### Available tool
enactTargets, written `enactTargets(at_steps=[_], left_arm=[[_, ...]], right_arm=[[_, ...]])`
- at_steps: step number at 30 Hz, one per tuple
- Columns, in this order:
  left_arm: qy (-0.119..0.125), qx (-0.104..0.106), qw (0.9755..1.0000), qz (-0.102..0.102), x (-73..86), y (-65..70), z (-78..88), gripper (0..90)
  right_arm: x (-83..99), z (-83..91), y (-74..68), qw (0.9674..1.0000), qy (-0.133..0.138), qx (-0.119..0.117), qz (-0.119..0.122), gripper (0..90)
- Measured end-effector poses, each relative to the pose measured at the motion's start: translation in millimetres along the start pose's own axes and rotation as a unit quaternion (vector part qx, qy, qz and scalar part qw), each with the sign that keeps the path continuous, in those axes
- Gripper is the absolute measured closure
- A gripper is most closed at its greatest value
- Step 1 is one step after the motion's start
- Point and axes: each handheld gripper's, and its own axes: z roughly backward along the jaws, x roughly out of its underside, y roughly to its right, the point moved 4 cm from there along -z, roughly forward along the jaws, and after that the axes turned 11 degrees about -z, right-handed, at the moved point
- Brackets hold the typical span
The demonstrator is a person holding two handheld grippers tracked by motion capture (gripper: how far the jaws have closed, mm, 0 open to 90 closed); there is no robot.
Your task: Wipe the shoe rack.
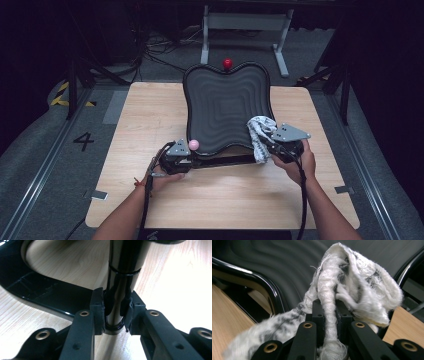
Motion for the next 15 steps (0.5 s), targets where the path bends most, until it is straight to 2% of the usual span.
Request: enactTargets(at_steps=[3, 4, 7, 11, 15], left_arm=[[-0.004, -0.008, 1.0000, 0.001, 1.1, -0.9, 1.6, 66.4], [-0.006, -0.017, 0.9998, 0.002, 2.2, -1.2, 2.8, 61.0], [-0.008, -0.019, 0.9998, 0.003, 4.1, -1.3, 5.0, 55.3], [-0.031, -0.029, 0.9991, -0.004, 10.8, 2.5, 11.0, 48.5], [-0.038, -0.037, 0.9985, -0.007, 12.3, 3.1, 16.7, 43.1]], right_arm=[[-1.1, 4.7, -1.6, 1.0000, 0.005, -0.005, 0.000, 81.6], [-1.6, 9.6, -2.8, 0.9999, 0.010, -0.006, 0.003, 81.7], [-2.3, 14.2, -3.2, 0.9998, 0.016, -0.014, 0.000, 81.8], [-6.0, 29.9, -5.4, 0.9990, 0.036, -0.026, -0.003, 81.8], [-7.3, 43.0, -10.4, 0.9983, 0.044, -0.037, 0.006, 81.9]])
